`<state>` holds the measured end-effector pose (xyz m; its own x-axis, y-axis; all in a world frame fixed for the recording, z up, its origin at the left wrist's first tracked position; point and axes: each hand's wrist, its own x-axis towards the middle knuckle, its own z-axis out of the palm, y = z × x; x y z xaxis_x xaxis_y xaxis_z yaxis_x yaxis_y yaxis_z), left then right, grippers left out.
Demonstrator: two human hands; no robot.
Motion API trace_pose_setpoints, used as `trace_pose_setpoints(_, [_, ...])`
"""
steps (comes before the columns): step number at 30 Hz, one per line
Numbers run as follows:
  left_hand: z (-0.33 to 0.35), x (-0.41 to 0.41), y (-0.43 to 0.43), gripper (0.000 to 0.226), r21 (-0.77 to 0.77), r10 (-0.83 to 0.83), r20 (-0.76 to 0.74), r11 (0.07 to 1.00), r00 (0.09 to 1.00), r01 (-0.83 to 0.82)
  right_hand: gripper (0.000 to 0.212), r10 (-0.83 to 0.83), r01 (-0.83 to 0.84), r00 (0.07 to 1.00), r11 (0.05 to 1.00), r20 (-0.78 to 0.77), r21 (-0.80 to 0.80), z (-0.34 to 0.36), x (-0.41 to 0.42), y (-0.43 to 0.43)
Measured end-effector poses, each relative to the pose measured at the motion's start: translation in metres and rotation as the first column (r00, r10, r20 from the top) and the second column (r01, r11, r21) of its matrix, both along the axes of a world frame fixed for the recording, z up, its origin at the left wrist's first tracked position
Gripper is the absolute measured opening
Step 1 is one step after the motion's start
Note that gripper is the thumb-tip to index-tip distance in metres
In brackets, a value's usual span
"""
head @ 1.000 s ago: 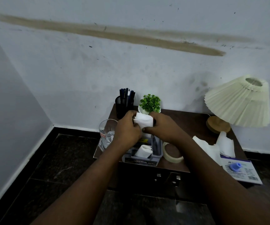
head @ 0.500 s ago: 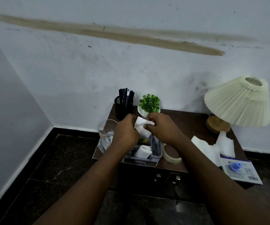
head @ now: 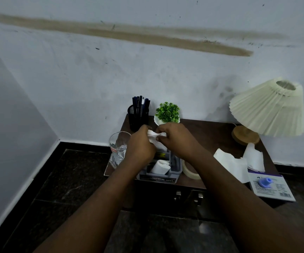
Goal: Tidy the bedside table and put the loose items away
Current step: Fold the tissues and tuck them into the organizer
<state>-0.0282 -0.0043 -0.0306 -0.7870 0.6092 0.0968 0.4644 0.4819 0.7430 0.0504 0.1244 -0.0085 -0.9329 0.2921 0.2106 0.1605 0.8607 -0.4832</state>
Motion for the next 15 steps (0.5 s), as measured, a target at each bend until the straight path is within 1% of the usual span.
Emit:
trace_pose_setpoints(2, [0.002,0.001,0.001,0.022,-0.018,0.009,0.002,1.000,1.000,-0.009,0.015,-0.002,0.002,1.000,1.000,0.000,0.010,0.000,0.001,0.001])
trace_pose_setpoints(6, [0.004,0.002,0.002,0.025,-0.013,0.012,0.014,1.000,1.000,-0.012,0.023,-0.015,0.015,0.999,1.000,0.035,0.007,-0.004,0.004,0.005])
trace_pose_setpoints(9, [0.004,0.002,0.002,0.028,-0.022,0.034,0.017,0.999,0.999,-0.034,0.021,-0.031,0.032,0.999,0.999,0.039,-0.030,-0.005,0.004,0.008])
trace_pose_setpoints(12, [0.004,0.004,0.002,0.026,-0.032,0.059,0.012,0.998,0.998,-0.059,0.012,-0.051,0.050,0.999,0.996,-0.009,-0.073,-0.007,0.005,0.009])
trace_pose_setpoints(15, [0.008,0.006,0.004,0.033,-0.047,0.063,0.008,0.997,0.998,-0.062,0.014,-0.079,0.074,0.995,0.994,-0.064,-0.083,-0.010,0.003,0.008])
